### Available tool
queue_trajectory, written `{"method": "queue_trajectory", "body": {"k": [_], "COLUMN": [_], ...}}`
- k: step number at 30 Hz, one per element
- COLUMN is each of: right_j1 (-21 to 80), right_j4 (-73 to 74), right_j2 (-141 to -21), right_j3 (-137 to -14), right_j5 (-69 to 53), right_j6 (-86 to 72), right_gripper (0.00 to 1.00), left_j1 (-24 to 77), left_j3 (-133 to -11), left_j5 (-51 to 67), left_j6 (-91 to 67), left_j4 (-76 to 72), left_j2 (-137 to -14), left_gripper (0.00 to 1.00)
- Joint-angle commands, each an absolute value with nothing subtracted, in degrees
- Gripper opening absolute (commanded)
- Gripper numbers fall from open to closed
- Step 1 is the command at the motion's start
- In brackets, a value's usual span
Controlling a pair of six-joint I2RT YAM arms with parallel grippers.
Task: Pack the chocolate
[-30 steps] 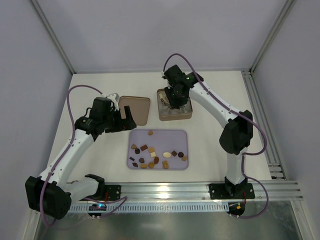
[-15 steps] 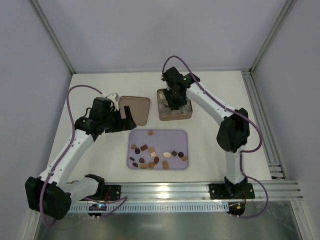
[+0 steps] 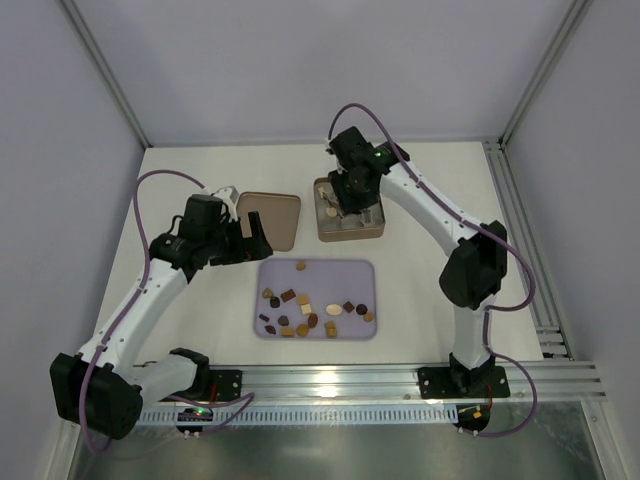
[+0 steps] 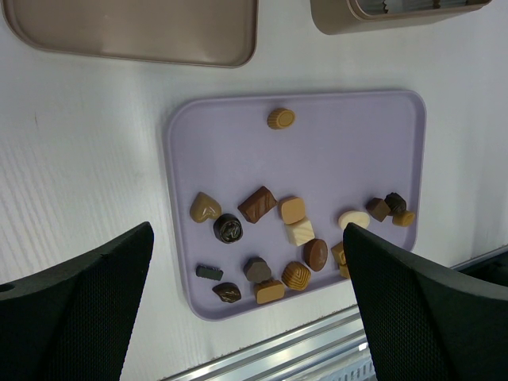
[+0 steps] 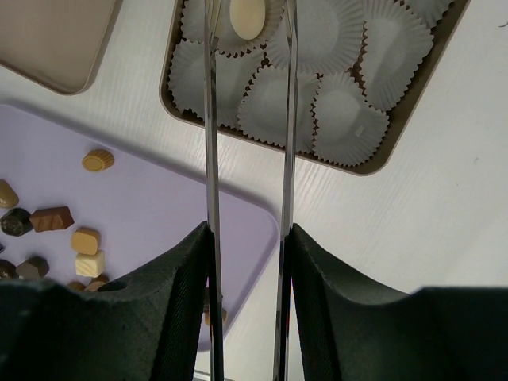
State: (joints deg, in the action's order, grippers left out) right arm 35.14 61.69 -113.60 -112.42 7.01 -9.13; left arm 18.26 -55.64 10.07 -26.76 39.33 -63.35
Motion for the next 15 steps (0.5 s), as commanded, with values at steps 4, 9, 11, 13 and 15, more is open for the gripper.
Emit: {"method": "queue_trajectory", "body": {"k": [4,9,11,13,15], "right_j1": [34.89,37.08,39.88,42.09,44.72], "right_j4": [61.26,60.90,62.92,65.30,66.62], "right_j2": [-98.45,-87.39,-85.35,-82.54,-80.69], "right_j3": [-107.77,-95.13,-91.17,-88.87,-85.53], "right_j5": [5.19,2.73,2.64,3.95,3.69], "right_j6": [-9.84,-11.16,-11.77,-12.39,-13.62], "right_gripper": [0.45,0.45,0.45,0.45,0.45], "left_j1": [18.37,18.37,18.37,18.37,18.37], "left_j3": [-55.63,-55.63,-55.72,-55.64,-55.55], "left_j5": [9.93,10.28,10.37,10.46,10.55], "left_j6": [-26.37,-26.37,-26.28,-26.37,-26.37], "left_j4": [39.02,39.02,39.02,38.94,38.94], "left_j2": [-62.14,-62.23,-62.40,-62.31,-62.31], "left_gripper": [1.00,1.00,1.00,1.00,1.00]}}
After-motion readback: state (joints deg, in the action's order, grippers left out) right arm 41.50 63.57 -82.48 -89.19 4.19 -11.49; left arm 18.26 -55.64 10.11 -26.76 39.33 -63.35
